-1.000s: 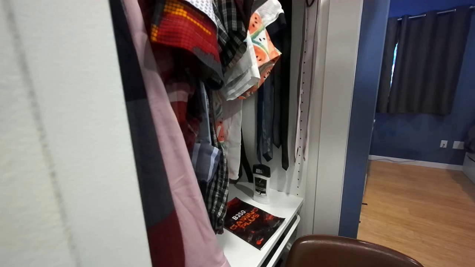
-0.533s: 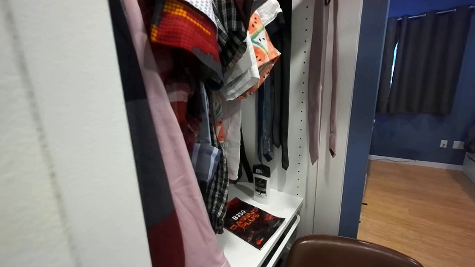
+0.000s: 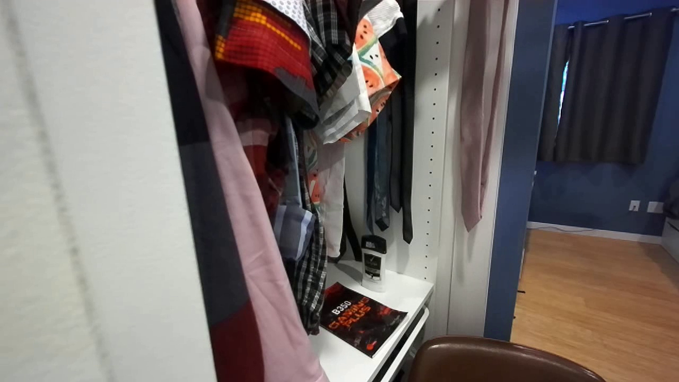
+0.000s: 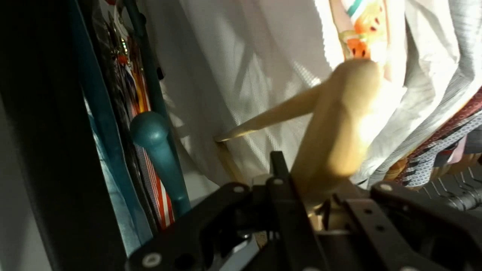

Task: Put the wooden clothes hanger on the shelf

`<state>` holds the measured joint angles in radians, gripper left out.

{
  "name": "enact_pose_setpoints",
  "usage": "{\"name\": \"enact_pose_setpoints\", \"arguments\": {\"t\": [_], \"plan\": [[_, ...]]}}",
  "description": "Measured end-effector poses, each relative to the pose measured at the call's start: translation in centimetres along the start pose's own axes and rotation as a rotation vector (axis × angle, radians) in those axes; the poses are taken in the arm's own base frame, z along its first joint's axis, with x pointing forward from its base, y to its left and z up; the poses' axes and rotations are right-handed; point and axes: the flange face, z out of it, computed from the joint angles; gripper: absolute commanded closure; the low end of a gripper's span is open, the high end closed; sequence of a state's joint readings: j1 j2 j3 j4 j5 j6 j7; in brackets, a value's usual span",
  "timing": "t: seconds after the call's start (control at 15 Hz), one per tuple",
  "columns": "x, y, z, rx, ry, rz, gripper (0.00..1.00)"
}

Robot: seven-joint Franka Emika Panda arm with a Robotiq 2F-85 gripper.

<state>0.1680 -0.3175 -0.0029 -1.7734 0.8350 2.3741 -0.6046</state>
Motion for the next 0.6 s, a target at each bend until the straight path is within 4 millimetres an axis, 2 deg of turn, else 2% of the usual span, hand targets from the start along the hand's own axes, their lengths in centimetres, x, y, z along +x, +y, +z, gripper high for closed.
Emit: {"name": "enact_pose_setpoints", "arguments": {"t": [0.6], "plan": [[-2.4, -1.5, -4.8, -0.033, -0.118, 0.030, 0.96]]}}
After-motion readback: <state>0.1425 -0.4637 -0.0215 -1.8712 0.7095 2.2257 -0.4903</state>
